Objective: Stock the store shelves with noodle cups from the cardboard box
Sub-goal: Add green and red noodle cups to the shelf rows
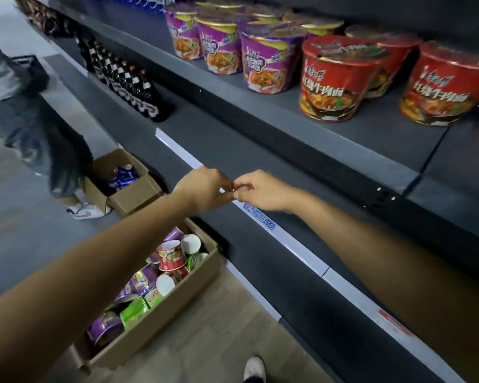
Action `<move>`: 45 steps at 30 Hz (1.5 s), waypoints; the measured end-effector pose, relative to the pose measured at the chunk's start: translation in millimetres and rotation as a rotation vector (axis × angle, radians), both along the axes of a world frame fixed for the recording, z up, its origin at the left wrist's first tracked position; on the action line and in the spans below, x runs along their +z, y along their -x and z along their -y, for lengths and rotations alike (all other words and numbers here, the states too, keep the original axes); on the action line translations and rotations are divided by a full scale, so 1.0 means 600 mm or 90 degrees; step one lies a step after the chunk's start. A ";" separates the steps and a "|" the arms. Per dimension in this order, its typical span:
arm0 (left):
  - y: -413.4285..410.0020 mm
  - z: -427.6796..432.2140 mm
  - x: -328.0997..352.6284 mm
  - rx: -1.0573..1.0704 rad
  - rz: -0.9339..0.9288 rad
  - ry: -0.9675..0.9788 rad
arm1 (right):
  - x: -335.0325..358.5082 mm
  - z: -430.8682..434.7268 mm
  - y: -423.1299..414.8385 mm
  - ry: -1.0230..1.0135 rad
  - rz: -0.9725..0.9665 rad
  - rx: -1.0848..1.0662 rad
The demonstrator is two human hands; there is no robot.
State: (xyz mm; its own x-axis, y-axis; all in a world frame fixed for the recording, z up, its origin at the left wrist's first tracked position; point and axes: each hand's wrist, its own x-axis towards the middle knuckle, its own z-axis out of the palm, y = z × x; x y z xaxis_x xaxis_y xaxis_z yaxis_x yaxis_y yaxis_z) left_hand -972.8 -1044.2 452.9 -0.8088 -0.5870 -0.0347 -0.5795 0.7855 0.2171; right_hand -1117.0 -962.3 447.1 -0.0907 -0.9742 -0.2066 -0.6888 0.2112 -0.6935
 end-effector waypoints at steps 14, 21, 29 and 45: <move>-0.072 0.124 -0.104 0.018 0.099 -0.102 | -0.113 0.115 -0.073 -0.088 0.120 0.007; -0.154 0.221 -0.156 -0.026 0.119 -0.140 | -0.157 0.191 -0.164 -0.112 0.169 -0.080; -0.286 0.327 -0.233 -0.062 0.145 -0.143 | -0.262 0.281 -0.292 -0.150 0.193 -0.187; -0.324 0.424 -0.604 0.036 0.253 -0.185 | -0.614 0.363 -0.308 -0.377 0.197 -0.306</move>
